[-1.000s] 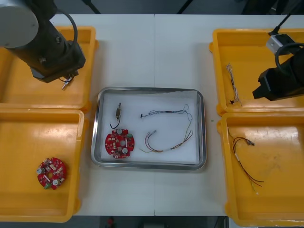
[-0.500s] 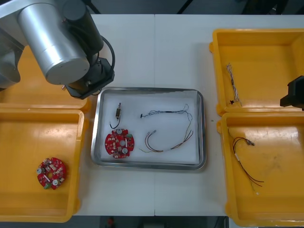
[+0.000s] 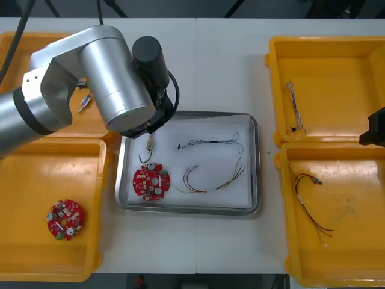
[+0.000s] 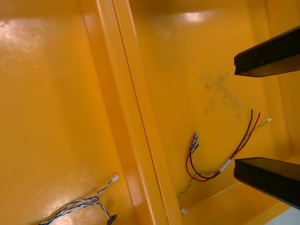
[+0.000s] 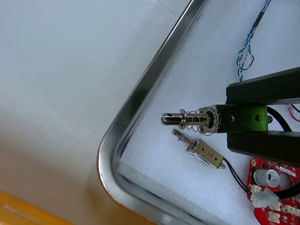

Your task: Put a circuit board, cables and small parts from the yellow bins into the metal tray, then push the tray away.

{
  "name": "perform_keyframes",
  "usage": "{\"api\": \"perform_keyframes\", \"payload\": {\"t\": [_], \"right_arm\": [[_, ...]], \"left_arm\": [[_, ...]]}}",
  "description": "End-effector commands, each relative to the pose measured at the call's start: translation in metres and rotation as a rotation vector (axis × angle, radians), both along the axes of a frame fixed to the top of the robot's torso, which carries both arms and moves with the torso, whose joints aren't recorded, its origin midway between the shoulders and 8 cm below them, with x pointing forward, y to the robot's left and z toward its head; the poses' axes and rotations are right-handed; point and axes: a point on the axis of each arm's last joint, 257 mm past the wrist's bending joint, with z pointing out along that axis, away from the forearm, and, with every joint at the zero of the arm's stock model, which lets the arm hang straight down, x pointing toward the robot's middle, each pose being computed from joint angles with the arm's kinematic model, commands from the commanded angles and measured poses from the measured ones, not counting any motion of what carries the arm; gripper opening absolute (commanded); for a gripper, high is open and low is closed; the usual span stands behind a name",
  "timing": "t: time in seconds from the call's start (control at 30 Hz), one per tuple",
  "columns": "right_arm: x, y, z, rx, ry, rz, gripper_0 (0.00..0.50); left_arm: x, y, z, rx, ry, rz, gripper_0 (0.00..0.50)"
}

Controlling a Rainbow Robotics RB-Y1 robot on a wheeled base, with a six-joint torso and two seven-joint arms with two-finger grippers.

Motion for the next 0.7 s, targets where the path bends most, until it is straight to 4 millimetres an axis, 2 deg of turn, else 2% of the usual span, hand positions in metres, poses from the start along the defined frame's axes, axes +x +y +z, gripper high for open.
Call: {"api": "perform_keyframes", "payload": {"t": [0.03,0.3,0.7], "right_arm": [[-0.007,-0.015,0.012,-0.067,-0.023,0.029,0.5],[-0.01,-0.019,0.008,-0.093,-0.021,0.04,0.5],[-0.011,-0.014,0.01,-0.096,-0.023,0.069,0.5]], "left_arm": [[0.002,-0.028,-0.008,0.022,-0.004,-0.078,0.0],[0.0,-0.034,-0.039,0.04,-0.025,-0.114,0.0],[-0.006,-0.042,-0.066,0.035,-0.01,-0.129,0.005]]}}
